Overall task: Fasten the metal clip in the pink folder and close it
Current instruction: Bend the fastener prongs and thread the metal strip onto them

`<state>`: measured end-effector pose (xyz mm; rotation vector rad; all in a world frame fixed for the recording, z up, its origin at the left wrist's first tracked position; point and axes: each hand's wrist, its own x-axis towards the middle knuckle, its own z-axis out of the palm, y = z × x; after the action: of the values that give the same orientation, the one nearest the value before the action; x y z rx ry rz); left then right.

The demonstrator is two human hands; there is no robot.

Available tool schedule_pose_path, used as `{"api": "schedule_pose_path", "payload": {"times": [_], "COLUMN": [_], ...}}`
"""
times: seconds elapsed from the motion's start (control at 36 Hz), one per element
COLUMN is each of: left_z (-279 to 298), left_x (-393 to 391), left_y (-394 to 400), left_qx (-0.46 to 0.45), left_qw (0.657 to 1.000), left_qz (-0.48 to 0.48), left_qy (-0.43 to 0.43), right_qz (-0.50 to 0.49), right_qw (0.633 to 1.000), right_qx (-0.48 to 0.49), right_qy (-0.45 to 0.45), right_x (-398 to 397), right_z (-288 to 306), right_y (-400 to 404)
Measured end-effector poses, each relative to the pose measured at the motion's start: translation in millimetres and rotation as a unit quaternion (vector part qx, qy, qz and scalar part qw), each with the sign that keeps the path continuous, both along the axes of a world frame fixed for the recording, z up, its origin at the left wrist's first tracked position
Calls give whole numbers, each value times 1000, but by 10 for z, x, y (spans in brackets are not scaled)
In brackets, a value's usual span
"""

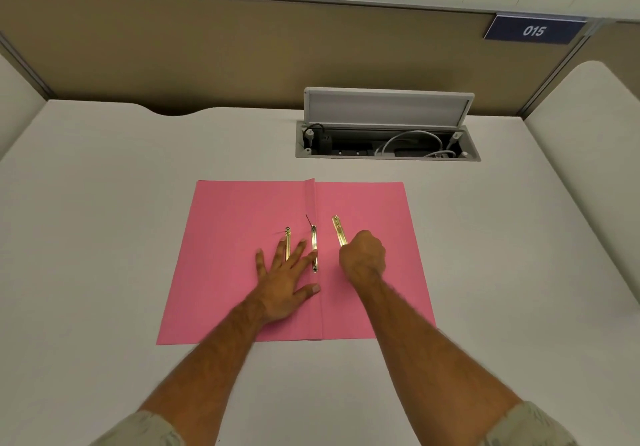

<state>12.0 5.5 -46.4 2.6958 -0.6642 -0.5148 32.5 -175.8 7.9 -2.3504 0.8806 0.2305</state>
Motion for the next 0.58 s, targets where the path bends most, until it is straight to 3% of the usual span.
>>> {"api": "schedule_pose_path", "payload": {"times": [0.25, 0.44, 0.58], "left_z": [-4, -37, -48], "left_x": [18, 28, 24], "left_y": [12, 10, 7], "left_qx": [3, -5, -10], "left_qw": [1000, 1000, 1000], "left_qz": [-14, -14, -11], "left_qy": [11, 8, 1], "right_qz": [43, 111, 137], "right_qw": [999, 982, 976], "right_qx": [-29, -151, -164], "right_qy": [-11, -34, -29], "right_x": [-40, -156, -174], "right_z": [21, -33, -17], "right_y": [113, 231, 278]}}
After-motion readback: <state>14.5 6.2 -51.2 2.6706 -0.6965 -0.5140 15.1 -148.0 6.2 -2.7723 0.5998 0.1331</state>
